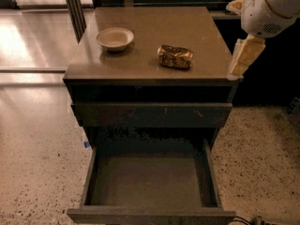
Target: Place orange can into middle drawer
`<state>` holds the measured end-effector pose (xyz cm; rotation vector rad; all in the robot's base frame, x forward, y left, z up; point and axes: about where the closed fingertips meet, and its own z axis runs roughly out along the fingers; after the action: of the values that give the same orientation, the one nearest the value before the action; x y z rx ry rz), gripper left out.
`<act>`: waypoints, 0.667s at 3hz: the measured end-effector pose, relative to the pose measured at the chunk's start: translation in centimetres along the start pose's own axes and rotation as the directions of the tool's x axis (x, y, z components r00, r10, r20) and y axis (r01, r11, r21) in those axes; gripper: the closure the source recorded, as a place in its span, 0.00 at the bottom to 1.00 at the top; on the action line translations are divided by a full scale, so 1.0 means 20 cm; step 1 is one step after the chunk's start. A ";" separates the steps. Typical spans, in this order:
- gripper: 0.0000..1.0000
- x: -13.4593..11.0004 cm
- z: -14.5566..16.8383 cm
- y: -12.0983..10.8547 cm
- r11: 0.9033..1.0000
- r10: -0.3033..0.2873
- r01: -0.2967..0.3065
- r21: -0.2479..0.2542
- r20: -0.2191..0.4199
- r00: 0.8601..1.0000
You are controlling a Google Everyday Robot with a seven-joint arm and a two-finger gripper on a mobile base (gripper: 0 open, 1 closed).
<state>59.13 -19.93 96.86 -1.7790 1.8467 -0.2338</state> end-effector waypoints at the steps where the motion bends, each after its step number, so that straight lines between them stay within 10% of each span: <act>1: 0.00 -0.17 0.13 -0.29 0.988 -0.111 0.100 0.114 0.089 0.990; 2: 0.00 -0.17 0.13 -0.29 0.988 -0.111 0.100 0.114 0.090 0.990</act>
Offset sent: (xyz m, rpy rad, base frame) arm 0.0443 0.0260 0.0104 0.0259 -0.0998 0.0787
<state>65.27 -16.58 98.43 -1.7831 1.6436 -0.2791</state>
